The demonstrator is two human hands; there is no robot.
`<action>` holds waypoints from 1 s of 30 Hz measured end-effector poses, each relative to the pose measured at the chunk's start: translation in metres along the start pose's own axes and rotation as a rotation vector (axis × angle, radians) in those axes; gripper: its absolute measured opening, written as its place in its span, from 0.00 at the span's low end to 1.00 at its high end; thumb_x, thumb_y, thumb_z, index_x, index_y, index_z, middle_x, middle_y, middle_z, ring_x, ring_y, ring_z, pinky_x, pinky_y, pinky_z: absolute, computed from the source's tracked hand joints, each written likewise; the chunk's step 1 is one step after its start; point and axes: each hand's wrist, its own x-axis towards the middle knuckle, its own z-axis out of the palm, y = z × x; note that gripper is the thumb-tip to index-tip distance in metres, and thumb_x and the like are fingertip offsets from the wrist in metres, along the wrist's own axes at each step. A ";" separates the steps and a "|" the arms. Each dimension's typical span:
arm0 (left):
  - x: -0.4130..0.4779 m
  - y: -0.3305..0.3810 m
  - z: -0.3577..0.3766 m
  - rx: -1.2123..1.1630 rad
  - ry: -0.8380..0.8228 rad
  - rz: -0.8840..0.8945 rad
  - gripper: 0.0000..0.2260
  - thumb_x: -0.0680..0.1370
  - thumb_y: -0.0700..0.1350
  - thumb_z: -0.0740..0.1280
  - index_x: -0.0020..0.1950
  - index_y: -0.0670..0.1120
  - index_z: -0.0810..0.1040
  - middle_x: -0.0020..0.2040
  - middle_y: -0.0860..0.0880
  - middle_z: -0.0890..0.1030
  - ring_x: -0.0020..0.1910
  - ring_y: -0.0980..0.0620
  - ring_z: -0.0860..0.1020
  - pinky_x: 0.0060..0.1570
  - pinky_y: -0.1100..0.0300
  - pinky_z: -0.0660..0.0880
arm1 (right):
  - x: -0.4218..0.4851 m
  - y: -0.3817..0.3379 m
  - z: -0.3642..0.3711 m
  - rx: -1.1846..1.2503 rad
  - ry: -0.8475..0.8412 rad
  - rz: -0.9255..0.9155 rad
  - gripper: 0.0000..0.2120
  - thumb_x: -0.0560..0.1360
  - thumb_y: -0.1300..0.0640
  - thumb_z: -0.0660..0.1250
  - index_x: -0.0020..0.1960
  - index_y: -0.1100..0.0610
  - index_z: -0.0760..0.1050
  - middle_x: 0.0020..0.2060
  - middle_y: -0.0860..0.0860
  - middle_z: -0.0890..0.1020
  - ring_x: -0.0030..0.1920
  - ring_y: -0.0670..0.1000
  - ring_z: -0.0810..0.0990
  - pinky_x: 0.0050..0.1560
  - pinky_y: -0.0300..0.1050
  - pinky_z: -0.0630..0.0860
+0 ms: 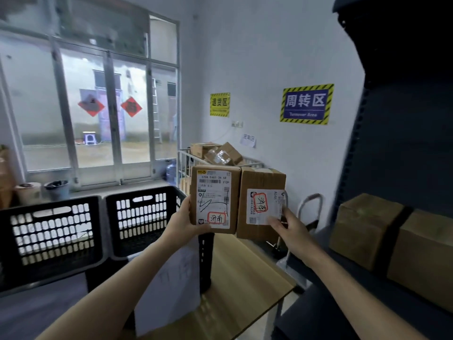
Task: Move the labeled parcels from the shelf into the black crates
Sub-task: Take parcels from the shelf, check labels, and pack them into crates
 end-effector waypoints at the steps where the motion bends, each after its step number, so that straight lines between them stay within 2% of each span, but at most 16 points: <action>1: 0.004 -0.004 -0.009 0.000 0.013 0.000 0.33 0.67 0.37 0.76 0.66 0.50 0.66 0.49 0.59 0.78 0.48 0.59 0.79 0.45 0.66 0.78 | 0.008 -0.003 0.009 0.025 -0.013 -0.010 0.11 0.78 0.51 0.60 0.58 0.39 0.68 0.51 0.34 0.75 0.53 0.36 0.73 0.47 0.29 0.73; 2: 0.008 -0.007 -0.018 0.002 0.025 0.000 0.32 0.66 0.38 0.76 0.66 0.50 0.66 0.49 0.60 0.77 0.47 0.61 0.79 0.41 0.70 0.77 | 0.015 -0.006 0.018 0.044 -0.025 -0.018 0.11 0.78 0.51 0.60 0.58 0.39 0.68 0.50 0.33 0.75 0.49 0.33 0.74 0.41 0.25 0.72; 3: 0.012 -0.010 -0.027 0.006 0.034 0.001 0.32 0.66 0.38 0.76 0.65 0.51 0.65 0.49 0.61 0.77 0.47 0.62 0.78 0.37 0.72 0.76 | 0.025 -0.008 0.027 0.054 -0.037 -0.025 0.12 0.78 0.51 0.60 0.61 0.40 0.68 0.50 0.34 0.75 0.49 0.33 0.74 0.39 0.23 0.71; 6: 0.026 -0.026 -0.054 0.027 0.048 -0.002 0.34 0.67 0.39 0.76 0.67 0.51 0.64 0.50 0.61 0.76 0.48 0.60 0.78 0.36 0.72 0.75 | 0.055 -0.012 0.055 0.052 -0.057 -0.042 0.16 0.78 0.53 0.60 0.66 0.47 0.68 0.55 0.42 0.77 0.55 0.40 0.74 0.48 0.30 0.71; 9: 0.039 -0.046 -0.081 0.070 0.072 -0.027 0.35 0.67 0.40 0.76 0.69 0.50 0.62 0.49 0.60 0.76 0.46 0.63 0.77 0.39 0.72 0.73 | 0.083 -0.017 0.086 0.062 -0.089 -0.071 0.13 0.78 0.54 0.60 0.61 0.41 0.68 0.52 0.37 0.77 0.53 0.37 0.74 0.44 0.28 0.72; 10: 0.044 -0.053 -0.090 0.077 0.082 -0.034 0.35 0.67 0.40 0.76 0.70 0.50 0.62 0.48 0.60 0.76 0.46 0.64 0.76 0.39 0.72 0.72 | 0.091 -0.018 0.097 0.067 -0.099 -0.073 0.13 0.78 0.53 0.60 0.61 0.41 0.67 0.51 0.37 0.76 0.53 0.37 0.73 0.46 0.29 0.71; 12: 0.052 -0.070 -0.107 0.085 0.096 -0.051 0.35 0.67 0.40 0.76 0.70 0.49 0.63 0.48 0.60 0.76 0.45 0.65 0.76 0.41 0.71 0.73 | 0.109 -0.018 0.119 0.068 -0.112 -0.068 0.15 0.78 0.52 0.60 0.65 0.44 0.67 0.52 0.39 0.76 0.55 0.42 0.73 0.54 0.37 0.69; 14: 0.058 -0.085 -0.124 0.092 0.111 -0.072 0.34 0.68 0.40 0.76 0.69 0.50 0.63 0.48 0.61 0.76 0.45 0.65 0.76 0.42 0.71 0.73 | 0.125 -0.018 0.140 0.066 -0.131 -0.062 0.16 0.78 0.52 0.60 0.66 0.46 0.66 0.53 0.41 0.76 0.56 0.45 0.74 0.57 0.42 0.69; 16: 0.065 -0.100 -0.139 0.095 0.126 -0.091 0.33 0.68 0.41 0.76 0.68 0.50 0.64 0.48 0.63 0.76 0.45 0.66 0.76 0.40 0.72 0.73 | 0.140 -0.019 0.160 0.084 -0.161 -0.064 0.18 0.78 0.51 0.60 0.67 0.45 0.65 0.53 0.42 0.76 0.56 0.46 0.75 0.57 0.43 0.71; 18: 0.071 -0.114 -0.151 0.099 0.144 -0.115 0.33 0.67 0.41 0.76 0.67 0.51 0.65 0.48 0.63 0.77 0.44 0.67 0.76 0.41 0.72 0.73 | 0.154 -0.020 0.179 0.090 -0.187 -0.063 0.18 0.78 0.50 0.60 0.67 0.44 0.64 0.52 0.40 0.76 0.54 0.43 0.75 0.54 0.40 0.71; 22: 0.084 -0.140 -0.170 0.119 0.169 -0.163 0.36 0.67 0.42 0.77 0.70 0.49 0.62 0.49 0.59 0.77 0.46 0.63 0.77 0.51 0.62 0.76 | 0.187 -0.016 0.211 0.150 -0.213 -0.028 0.21 0.78 0.51 0.60 0.70 0.49 0.63 0.55 0.46 0.77 0.55 0.46 0.76 0.55 0.41 0.73; 27: 0.101 -0.168 -0.178 0.103 0.166 -0.244 0.42 0.66 0.45 0.78 0.73 0.49 0.58 0.55 0.53 0.78 0.52 0.56 0.78 0.58 0.54 0.76 | 0.231 -0.005 0.244 0.170 -0.255 0.036 0.16 0.80 0.52 0.57 0.67 0.49 0.66 0.49 0.41 0.78 0.50 0.40 0.77 0.40 0.31 0.75; 30: 0.117 -0.185 -0.176 0.108 0.150 -0.325 0.41 0.66 0.46 0.78 0.73 0.49 0.58 0.56 0.52 0.79 0.53 0.54 0.78 0.59 0.55 0.75 | 0.258 0.008 0.261 0.128 -0.236 0.047 0.16 0.80 0.51 0.56 0.67 0.50 0.67 0.49 0.42 0.78 0.51 0.42 0.77 0.45 0.35 0.72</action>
